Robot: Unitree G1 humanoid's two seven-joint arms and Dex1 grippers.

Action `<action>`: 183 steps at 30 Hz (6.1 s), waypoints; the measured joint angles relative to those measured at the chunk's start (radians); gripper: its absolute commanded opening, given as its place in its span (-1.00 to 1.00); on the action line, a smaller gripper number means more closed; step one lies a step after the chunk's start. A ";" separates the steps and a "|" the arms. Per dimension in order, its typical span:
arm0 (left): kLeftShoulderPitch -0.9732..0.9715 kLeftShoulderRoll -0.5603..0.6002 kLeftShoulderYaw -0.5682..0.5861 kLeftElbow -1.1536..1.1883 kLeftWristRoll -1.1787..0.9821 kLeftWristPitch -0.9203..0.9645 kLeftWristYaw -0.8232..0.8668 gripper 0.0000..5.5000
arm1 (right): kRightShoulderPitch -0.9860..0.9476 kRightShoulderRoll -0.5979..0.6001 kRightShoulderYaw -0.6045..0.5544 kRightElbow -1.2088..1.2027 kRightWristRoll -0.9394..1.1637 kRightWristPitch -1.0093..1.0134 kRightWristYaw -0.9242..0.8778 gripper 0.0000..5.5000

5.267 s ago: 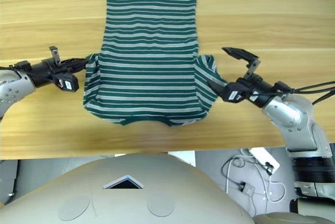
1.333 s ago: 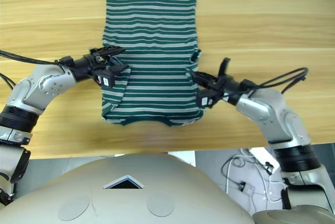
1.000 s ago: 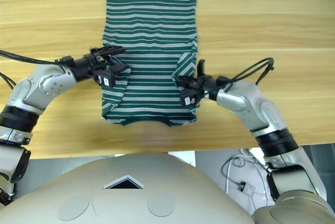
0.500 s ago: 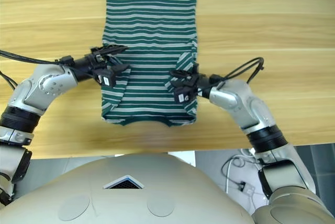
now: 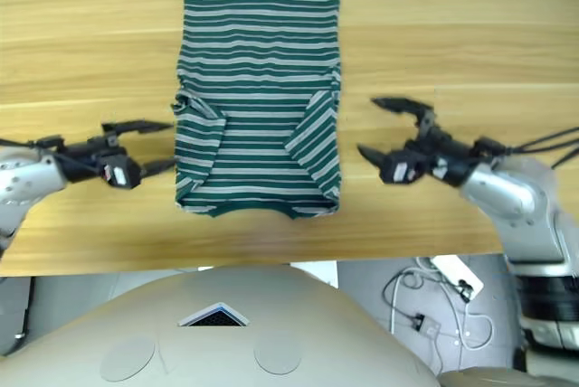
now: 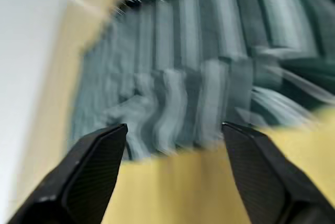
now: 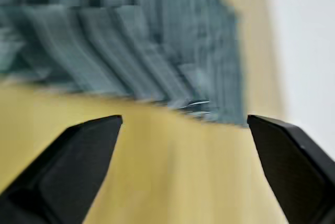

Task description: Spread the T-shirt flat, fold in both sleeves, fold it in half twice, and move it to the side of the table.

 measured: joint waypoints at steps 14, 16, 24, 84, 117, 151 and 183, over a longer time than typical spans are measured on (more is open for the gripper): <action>0.034 -0.043 -0.013 -0.045 0.083 0.000 -0.032 0.36 | 0.018 0.017 0.187 0.034 -0.086 -0.111 0.018 0.48; 0.021 -0.055 -0.019 -0.040 0.087 -0.002 -0.032 0.36 | -0.006 0.020 0.197 0.047 -0.098 -0.099 0.006 0.37; -0.008 -0.088 -0.063 -0.024 0.089 -0.022 -0.047 -0.14 | -0.050 0.021 0.227 0.072 -0.122 -0.079 0.003 -0.15; -0.485 -0.243 0.043 0.406 -0.034 -0.007 -0.098 -1.00 | -0.458 0.185 0.156 0.155 -0.102 0.115 -0.103 -1.00; -1.116 -0.660 0.082 1.330 0.210 0.290 0.452 -0.31 | -0.982 0.550 0.250 0.847 -0.236 0.354 -0.600 -0.12; -0.970 -0.614 0.431 1.230 -0.113 0.202 0.287 -0.31 | -0.364 0.119 0.627 -0.110 0.107 -0.046 0.006 0.65; -0.857 -0.724 0.377 1.080 -0.131 0.088 0.288 -0.31 | -1.229 1.048 0.606 1.550 -0.242 0.155 -0.975 0.65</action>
